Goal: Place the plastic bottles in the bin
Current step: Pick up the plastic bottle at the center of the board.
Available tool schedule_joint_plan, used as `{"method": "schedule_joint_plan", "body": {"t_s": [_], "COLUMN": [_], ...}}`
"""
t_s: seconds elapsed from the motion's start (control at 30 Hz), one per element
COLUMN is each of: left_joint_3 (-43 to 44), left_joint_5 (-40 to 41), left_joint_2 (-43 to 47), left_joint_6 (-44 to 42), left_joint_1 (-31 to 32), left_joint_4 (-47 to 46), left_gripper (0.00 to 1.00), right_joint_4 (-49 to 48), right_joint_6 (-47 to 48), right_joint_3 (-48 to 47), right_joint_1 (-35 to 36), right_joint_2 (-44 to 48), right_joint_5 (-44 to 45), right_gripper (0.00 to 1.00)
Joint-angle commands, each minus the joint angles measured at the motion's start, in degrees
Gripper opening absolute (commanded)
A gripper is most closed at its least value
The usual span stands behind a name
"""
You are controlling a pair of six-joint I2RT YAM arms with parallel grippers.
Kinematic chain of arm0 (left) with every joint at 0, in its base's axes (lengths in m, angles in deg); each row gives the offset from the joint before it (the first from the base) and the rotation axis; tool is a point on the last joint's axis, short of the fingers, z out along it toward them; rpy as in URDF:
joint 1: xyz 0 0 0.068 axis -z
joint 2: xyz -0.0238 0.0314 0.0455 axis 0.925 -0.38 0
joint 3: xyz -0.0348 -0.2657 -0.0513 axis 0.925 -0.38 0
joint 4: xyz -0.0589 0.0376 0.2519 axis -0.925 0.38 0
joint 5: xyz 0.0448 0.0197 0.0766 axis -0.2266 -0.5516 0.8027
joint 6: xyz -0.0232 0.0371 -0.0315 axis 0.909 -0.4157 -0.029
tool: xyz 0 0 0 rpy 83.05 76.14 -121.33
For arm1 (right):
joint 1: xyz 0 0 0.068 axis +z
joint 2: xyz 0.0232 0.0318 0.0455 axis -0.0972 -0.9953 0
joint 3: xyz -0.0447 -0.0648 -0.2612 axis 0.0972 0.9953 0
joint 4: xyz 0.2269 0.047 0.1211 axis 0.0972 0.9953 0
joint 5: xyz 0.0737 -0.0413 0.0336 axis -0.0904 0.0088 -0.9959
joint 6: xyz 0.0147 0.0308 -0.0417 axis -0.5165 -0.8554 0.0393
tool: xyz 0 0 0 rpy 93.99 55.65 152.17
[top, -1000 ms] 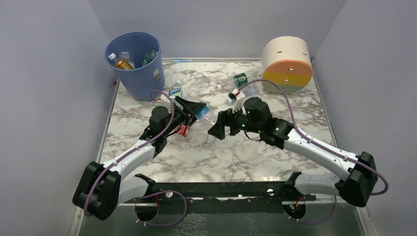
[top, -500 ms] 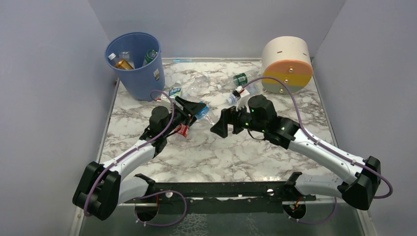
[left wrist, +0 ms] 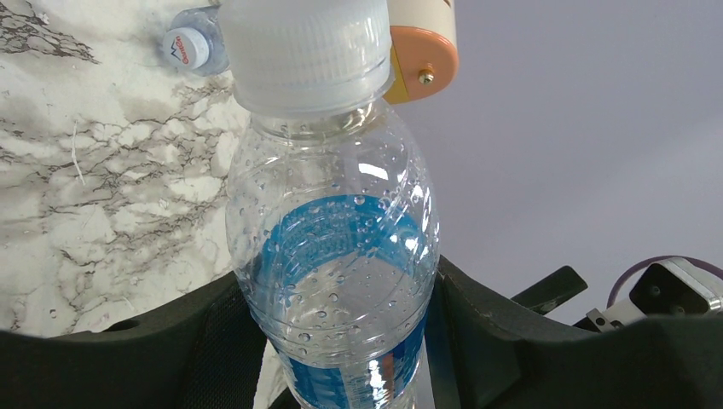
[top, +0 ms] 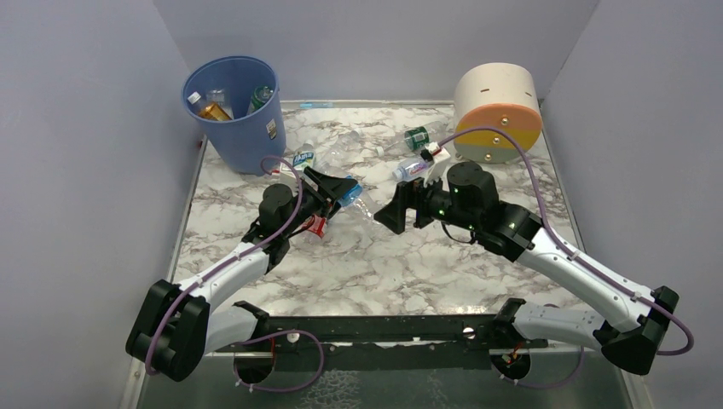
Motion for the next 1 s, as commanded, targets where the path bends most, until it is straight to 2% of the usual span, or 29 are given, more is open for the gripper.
{"method": "schedule_joint_plan", "body": {"t_s": [0.0,0.6,0.97], "left_joint_3": [3.0,8.8,19.8], "left_joint_5": [1.2,1.3,-2.1], "left_joint_2": [-0.6,-3.2,-9.2], "left_joint_6": [-1.2,-3.2,-7.4], "left_joint_1": [0.3,0.3,-2.4], "left_joint_4": [-1.4,-1.4,-0.1], "left_gripper": [0.63,0.63,0.63], "right_joint_4": [2.6,5.0,5.1], "right_joint_6": [0.1,-0.3,-1.0], "right_joint_3": [-1.2,-0.7,0.7], "right_joint_1": [0.4,0.4,0.4], "right_joint_2": [0.8,3.2,3.9], "right_joint_5": [2.5,5.3,5.2], "right_gripper": [0.99,1.00,1.00]}}
